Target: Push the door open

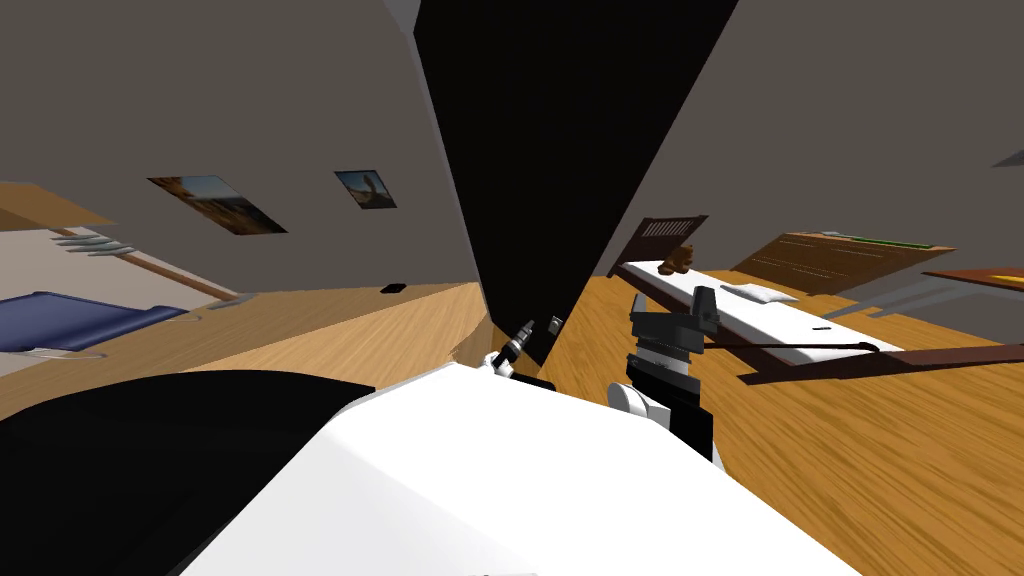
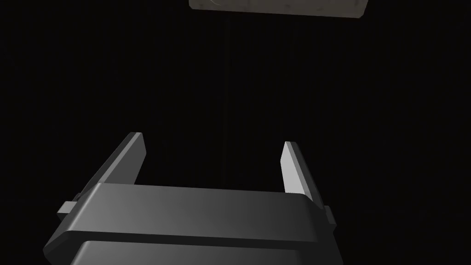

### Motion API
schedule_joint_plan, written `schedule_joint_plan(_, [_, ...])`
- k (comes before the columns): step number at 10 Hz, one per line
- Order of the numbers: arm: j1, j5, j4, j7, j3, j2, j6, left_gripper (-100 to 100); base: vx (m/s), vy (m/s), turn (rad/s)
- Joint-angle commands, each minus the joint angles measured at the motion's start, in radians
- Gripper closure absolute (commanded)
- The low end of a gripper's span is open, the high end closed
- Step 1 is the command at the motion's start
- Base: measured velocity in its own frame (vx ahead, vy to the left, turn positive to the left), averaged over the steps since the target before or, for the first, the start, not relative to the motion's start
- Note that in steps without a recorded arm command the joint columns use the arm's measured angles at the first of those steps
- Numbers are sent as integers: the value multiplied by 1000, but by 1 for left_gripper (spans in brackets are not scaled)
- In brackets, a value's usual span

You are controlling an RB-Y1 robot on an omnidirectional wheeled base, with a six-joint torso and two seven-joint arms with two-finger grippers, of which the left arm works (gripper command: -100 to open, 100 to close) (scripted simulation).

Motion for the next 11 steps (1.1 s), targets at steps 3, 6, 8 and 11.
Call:
schedule_joint_plan(3, [-26,-11,51,23,-19,-29,-21,-100,-92,-44,76])
schedule_joint_plan(6, [-34,-13,71,26,-22,-34,-29,-100,-131,-78,55])
schedule_joint_plan(8, [-38,-11,74,27,-17,16,-30,-100,81,-83,-27])
schedule_joint_plan(11, [-40,-10,73,27,-15,29,-28,-100,118,-94,-8])
